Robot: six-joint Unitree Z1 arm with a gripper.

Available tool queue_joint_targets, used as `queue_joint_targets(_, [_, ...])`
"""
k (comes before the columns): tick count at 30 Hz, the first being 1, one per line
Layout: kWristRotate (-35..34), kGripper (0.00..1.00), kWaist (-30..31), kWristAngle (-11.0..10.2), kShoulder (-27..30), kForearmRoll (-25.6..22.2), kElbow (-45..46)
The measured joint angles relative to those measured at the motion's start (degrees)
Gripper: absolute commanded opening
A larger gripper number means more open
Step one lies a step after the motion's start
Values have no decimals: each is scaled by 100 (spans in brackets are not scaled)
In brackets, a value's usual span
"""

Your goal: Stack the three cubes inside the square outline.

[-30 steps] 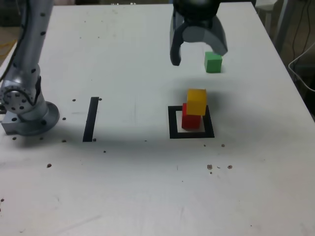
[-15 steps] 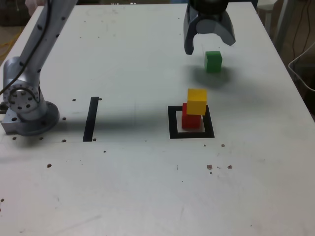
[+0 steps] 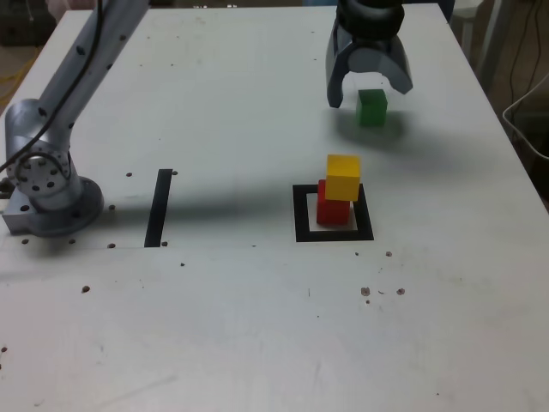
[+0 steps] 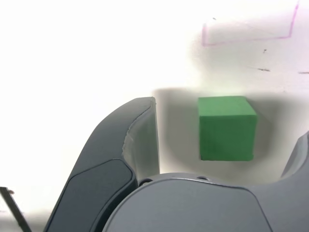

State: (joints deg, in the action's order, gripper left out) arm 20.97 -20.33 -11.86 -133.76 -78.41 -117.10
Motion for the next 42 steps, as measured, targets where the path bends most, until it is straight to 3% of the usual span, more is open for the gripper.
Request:
queue_joint_targets(5, [13, 91, -15, 122, -129, 70, -119])
queue_joint_targets(21, [14, 80, -49, 182, -213, 131, -154])
queue_joint_targets(25, [15, 69, -70, 175, -213, 158, -68])
queue_joint_targets(33, [-40, 30, -70, 90, -94, 535, 34])
queue_joint_targets(42, [13, 25, -82, 256, 13, 797, 174])
